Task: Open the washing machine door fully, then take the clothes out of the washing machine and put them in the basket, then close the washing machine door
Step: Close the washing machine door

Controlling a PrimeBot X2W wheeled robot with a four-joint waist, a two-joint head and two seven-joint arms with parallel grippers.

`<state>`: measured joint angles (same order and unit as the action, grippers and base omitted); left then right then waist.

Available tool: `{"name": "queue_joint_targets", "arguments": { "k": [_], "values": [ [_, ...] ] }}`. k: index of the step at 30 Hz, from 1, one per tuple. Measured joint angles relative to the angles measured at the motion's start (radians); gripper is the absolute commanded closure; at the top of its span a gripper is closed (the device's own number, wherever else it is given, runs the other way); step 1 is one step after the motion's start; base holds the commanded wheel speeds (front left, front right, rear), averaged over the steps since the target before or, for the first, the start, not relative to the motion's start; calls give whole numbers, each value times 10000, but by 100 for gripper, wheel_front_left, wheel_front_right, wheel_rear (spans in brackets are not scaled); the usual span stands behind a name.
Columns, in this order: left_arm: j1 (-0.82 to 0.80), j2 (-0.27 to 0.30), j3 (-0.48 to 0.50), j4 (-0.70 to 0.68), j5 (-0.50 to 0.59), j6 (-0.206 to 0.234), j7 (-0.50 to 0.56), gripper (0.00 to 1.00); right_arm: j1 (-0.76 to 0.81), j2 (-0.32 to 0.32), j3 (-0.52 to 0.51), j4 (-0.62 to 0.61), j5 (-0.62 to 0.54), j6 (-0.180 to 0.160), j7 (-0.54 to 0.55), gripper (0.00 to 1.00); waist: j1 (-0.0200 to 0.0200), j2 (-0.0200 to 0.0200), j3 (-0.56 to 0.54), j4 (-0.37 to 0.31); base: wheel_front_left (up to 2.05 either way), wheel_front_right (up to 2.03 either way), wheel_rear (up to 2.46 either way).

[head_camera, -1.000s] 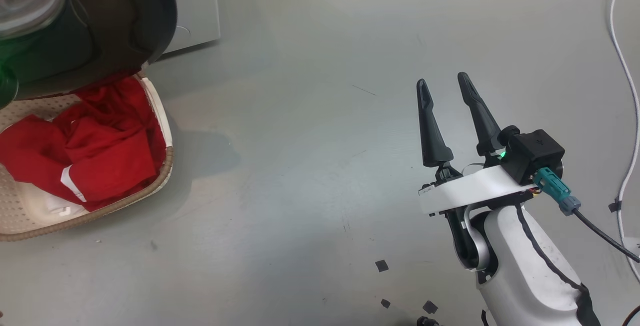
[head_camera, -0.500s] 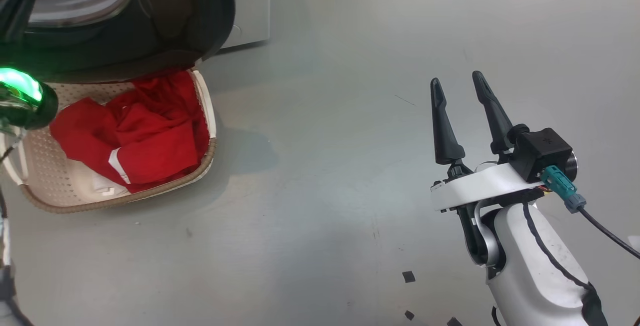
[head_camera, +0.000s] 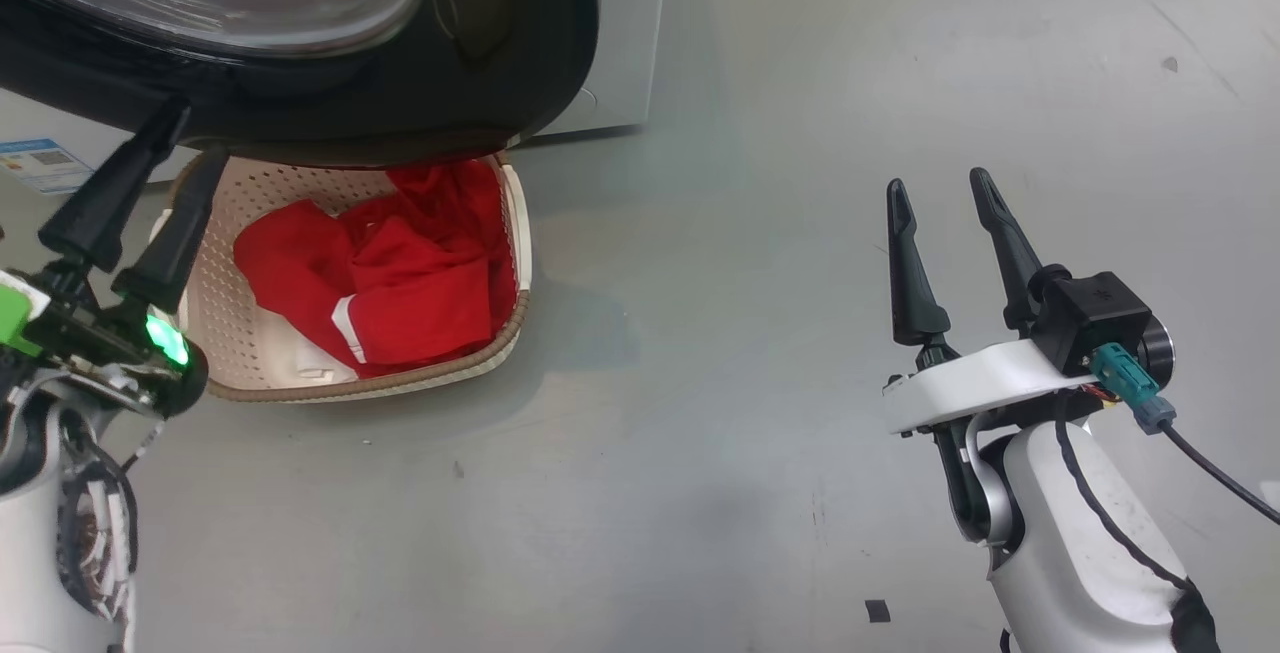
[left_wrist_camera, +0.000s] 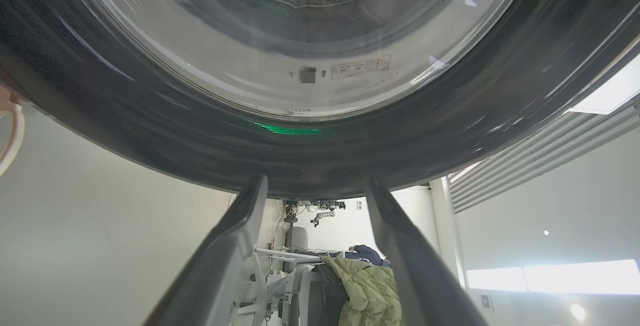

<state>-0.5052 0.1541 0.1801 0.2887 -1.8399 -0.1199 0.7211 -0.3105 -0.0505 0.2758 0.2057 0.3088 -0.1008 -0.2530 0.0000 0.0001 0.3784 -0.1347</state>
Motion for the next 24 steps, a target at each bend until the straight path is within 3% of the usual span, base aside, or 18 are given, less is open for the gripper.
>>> {"name": "queue_joint_targets", "arguments": {
  "k": [9, 19, 24],
  "values": [
    [1540, -648, 437, -307, 834, -8, -1223, 0, 553, -6, -263, 221, -38, 15, 0, 0, 0, 0, -693, 588, 0, 0, 0],
    [2744, -1080, 512, -2088, 2209, -8, -2550, 0, 1141, -42, -608, 389, -38, 104, 0, 0, 0, 0, -1493, 1053, 0, 0, 0],
    [3184, -1051, 443, -2970, 4006, -8, -3743, 0, 1256, -61, -644, 414, -94, 109, 0, 0, 0, 0, -1798, 1217, 0, 0, 0]
  ]
}}
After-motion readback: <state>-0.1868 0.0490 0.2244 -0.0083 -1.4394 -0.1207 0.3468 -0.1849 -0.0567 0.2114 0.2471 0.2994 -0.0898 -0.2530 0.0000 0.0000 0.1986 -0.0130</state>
